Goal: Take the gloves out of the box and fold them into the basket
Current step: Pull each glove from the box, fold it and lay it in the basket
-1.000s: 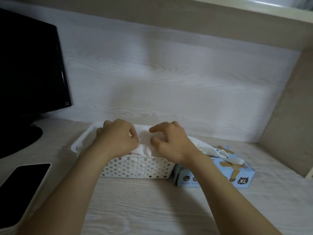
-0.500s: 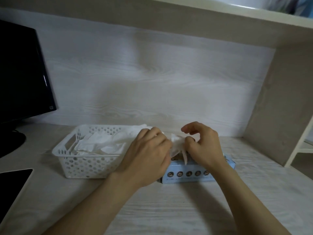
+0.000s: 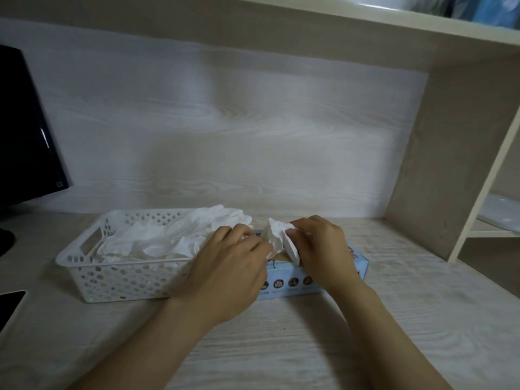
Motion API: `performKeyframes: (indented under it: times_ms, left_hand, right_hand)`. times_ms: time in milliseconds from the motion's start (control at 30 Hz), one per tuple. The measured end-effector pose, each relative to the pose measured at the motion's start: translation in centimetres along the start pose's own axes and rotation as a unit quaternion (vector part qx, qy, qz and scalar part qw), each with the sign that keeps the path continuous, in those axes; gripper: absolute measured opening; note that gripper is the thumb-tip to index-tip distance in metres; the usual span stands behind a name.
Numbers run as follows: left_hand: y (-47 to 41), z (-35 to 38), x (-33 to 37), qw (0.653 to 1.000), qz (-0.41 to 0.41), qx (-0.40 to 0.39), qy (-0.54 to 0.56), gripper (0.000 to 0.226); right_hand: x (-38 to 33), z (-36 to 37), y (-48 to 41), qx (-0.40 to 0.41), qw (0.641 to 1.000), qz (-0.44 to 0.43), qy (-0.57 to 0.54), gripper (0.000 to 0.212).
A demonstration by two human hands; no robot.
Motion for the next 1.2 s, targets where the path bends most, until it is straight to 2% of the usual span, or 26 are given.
performKeyframes:
  times_ms: [67, 233, 400, 567, 667, 767, 833, 900, 1033, 1100, 1167, 1200]
  left_hand:
    - [0.0, -0.1, 0.1, 1.000, 0.002, -0.007, -0.003, 0.031]
    - [0.0, 0.0, 0.5, 0.999, 0.020, -0.033, -0.037, 0.032]
    - [0.0, 0.0, 0.5, 0.999, 0.015, -0.030, -0.033, 0.031]
    - [0.0, -0.3, 0.4, 1.000, 0.008, -0.007, -0.015, 0.036]
    - [0.0, -1.4, 0.1, 0.997, -0.009, 0.074, 0.034, 0.030]
    - [0.2, -3.4, -0.5, 0.977, -0.053, 0.179, 0.099, 0.011]
    - [0.4, -4.2, -0.9, 0.965, -0.078, 0.219, 0.118, 0.017]
    - [0.7, -4.3, -1.0, 0.961, -0.089, 0.219, 0.144, 0.036]
    - [0.7, -4.6, -0.2, 0.956, -0.044, 0.226, 0.181, 0.034]
    - [0.6, -4.7, -0.1, 0.958, -0.036, 0.224, 0.177, 0.046]
    - [0.5, -4.4, -0.2, 0.962, -0.042, 0.208, 0.170, 0.056]
    - [0.5, -4.3, -0.3, 0.963, -0.043, 0.207, 0.168, 0.054]
  right_hand:
    - [0.3, 0.4, -0.1, -0.005, 1.000, 0.001, -0.001, 0.040]
    - [-0.2, -0.7, 0.3, 0.020, 0.997, 0.051, -0.049, 0.044]
    - [-1.2, -3.7, 0.5, 0.123, 0.975, 0.092, -0.161, 0.029]
    - [-2.9, -6.2, 1.5, 0.238, 0.949, 0.059, -0.197, 0.026]
    - [-3.5, -6.0, 1.7, 0.213, 0.951, 0.038, -0.222, 0.021]
    - [-3.6, -4.9, 1.5, 0.153, 0.950, 0.044, -0.269, 0.018]
    - [-3.9, -4.4, 1.5, 0.127, 0.946, 0.043, -0.296, 0.018]
    - [-4.2, -4.0, 1.5, 0.106, 0.943, 0.044, -0.314, 0.022]
    - [-4.5, -3.1, 1.4, 0.070, 0.943, 0.061, -0.321, 0.030]
    - [-4.6, -2.9, 1.3, 0.061, 0.939, 0.074, -0.331, 0.035]
    - [-4.7, -3.0, 1.3, 0.062, 0.939, 0.070, -0.332, 0.028]
    - [-4.7, -3.1, 1.3, 0.065, 0.940, 0.065, -0.330, 0.026]
Point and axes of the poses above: each hand's wrist, its own y-axis away from the middle knuckle, its own z-axis out of the palm, x = y × z, the point moved 7 cm from there along -y, towards the middle knuckle, and after that the axes turned 13 degrees about z, right-handed, at the moved point
